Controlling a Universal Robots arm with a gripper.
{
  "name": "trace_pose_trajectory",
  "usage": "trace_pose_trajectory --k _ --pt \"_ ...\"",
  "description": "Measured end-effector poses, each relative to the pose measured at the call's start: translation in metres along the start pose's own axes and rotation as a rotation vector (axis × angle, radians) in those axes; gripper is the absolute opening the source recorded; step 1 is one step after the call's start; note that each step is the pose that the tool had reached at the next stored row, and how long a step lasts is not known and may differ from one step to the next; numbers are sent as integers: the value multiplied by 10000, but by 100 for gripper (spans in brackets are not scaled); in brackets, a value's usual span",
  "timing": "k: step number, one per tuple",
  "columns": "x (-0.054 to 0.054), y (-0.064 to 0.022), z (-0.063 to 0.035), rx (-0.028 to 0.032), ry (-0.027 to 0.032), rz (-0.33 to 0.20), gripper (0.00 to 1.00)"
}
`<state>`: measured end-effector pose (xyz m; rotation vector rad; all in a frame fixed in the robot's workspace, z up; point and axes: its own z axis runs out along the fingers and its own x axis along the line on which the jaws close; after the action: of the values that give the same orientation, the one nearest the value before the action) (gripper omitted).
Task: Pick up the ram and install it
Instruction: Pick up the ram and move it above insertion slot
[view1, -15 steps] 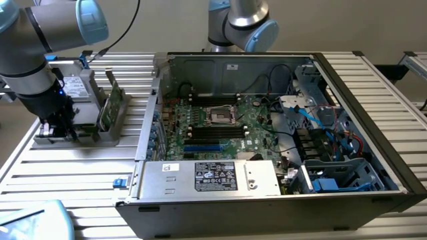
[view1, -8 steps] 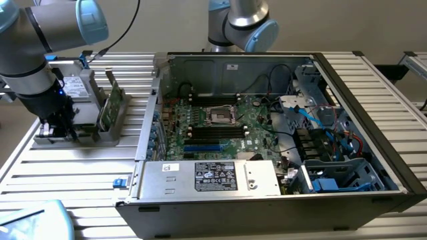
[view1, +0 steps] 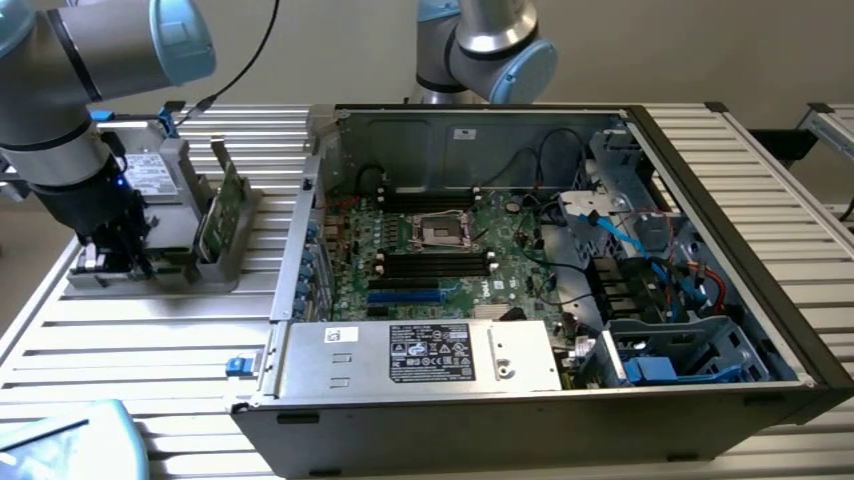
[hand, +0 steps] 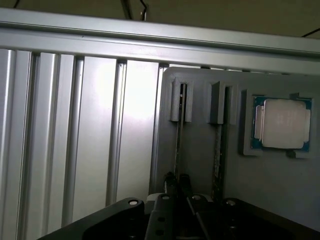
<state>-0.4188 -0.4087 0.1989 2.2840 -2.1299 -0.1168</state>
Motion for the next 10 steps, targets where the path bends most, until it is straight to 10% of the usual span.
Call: trace_pose_trajectory --k 10 --pt "-2 2 -54 -3 2 1 14"
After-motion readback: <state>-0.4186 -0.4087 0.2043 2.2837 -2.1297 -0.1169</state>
